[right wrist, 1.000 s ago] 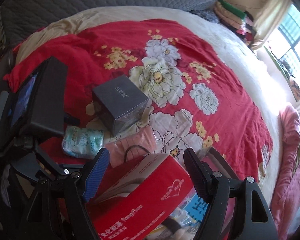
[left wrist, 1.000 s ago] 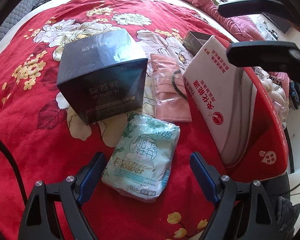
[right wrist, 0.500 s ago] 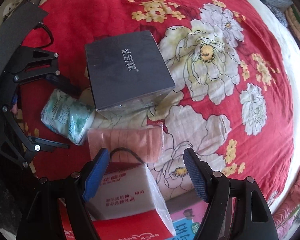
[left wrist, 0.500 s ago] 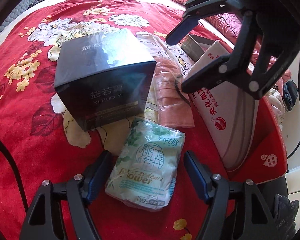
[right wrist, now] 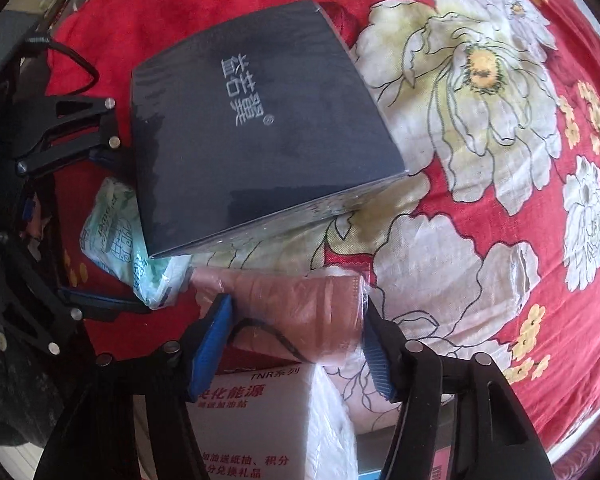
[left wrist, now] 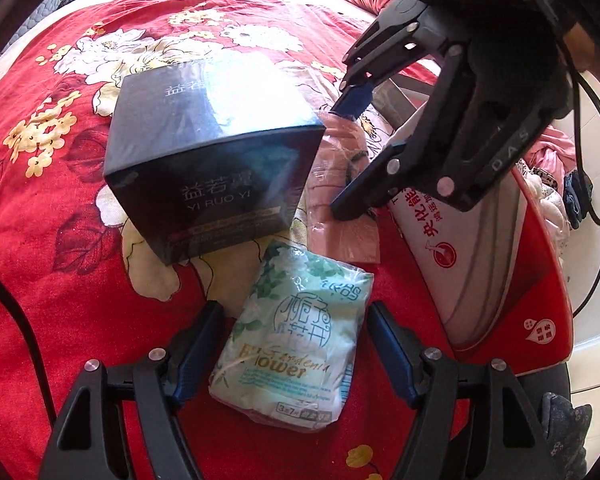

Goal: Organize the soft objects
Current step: 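Grasp the green tissue pack with the left tool while the right tool grasps the pink towel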

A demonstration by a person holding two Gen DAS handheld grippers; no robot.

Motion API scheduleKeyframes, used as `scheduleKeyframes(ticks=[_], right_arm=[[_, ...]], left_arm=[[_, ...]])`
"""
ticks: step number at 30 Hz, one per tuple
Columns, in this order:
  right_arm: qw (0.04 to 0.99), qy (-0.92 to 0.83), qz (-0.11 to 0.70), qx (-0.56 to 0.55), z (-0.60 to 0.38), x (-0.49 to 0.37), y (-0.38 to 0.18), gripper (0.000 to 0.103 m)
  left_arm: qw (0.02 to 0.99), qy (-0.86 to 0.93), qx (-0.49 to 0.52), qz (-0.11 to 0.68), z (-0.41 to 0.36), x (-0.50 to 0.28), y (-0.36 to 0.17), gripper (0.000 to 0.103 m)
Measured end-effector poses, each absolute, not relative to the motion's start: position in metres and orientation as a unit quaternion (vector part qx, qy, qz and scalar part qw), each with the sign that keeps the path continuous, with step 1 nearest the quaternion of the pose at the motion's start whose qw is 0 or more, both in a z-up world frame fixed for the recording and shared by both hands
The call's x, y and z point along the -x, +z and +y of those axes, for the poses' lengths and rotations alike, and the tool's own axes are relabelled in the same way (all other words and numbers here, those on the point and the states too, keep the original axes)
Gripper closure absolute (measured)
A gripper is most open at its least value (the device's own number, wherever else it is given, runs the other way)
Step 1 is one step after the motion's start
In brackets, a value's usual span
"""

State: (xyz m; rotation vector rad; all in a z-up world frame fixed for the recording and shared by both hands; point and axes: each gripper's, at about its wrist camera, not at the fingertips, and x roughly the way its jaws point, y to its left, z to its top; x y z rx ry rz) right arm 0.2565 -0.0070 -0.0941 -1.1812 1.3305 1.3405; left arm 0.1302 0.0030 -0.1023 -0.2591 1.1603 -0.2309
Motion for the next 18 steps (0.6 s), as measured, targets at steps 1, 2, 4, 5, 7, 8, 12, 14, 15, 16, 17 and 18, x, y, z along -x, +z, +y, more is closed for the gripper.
scheduleKeyframes(ticks=[1,2,4,5,7,8,12,14,15,16,17,18], right_arm=[[0.447,0.538,0.532,0.477,-0.009,-0.254,-0.092,0.047],[0.452,0.537,0.529,0.476,-0.011,-0.252,-0.088,0.048],[0.465,0.534,0.517,0.481,-0.016,-0.241,-0.081,0.049],[0.476,0.531,0.510,0.482,-0.018,-0.236,-0.078,0.050],[0.499,0.516,0.493,0.491,-0.022,-0.225,-0.072,0.052],[0.516,0.506,0.487,0.490,-0.024,-0.219,-0.069,0.054],[0.579,0.476,0.450,0.485,-0.039,-0.195,-0.051,0.064],[0.607,0.469,0.442,0.464,-0.051,-0.188,-0.040,0.069],[0.619,0.470,0.440,0.451,-0.056,-0.186,-0.034,0.072],[0.629,0.468,0.441,0.436,-0.062,-0.186,-0.028,0.073],[0.645,0.464,0.435,0.424,-0.070,-0.187,-0.020,0.076],[0.653,0.462,0.438,0.410,-0.075,-0.186,-0.017,0.078]], left_arm=[[0.823,-0.106,0.124,0.544,0.004,-0.131,-0.102,0.031],[0.824,-0.101,0.128,0.542,0.005,-0.132,-0.103,0.038],[0.822,-0.097,0.137,0.544,0.011,-0.133,-0.103,0.043],[0.821,-0.096,0.142,0.544,0.013,-0.134,-0.104,0.045],[0.821,-0.096,0.151,0.543,0.017,-0.134,-0.103,0.047],[0.820,-0.095,0.154,0.542,0.019,-0.135,-0.103,0.047],[0.823,-0.091,0.159,0.538,0.020,-0.132,-0.100,0.048],[0.823,-0.088,0.166,0.536,0.023,-0.129,-0.097,0.049],[0.824,-0.088,0.169,0.533,0.025,-0.121,-0.093,0.049],[0.826,-0.089,0.171,0.530,0.026,-0.119,-0.090,0.049],[0.827,-0.087,0.171,0.528,0.026,-0.117,-0.087,0.049],[0.830,-0.086,0.171,0.523,0.027,-0.114,-0.083,0.049]])
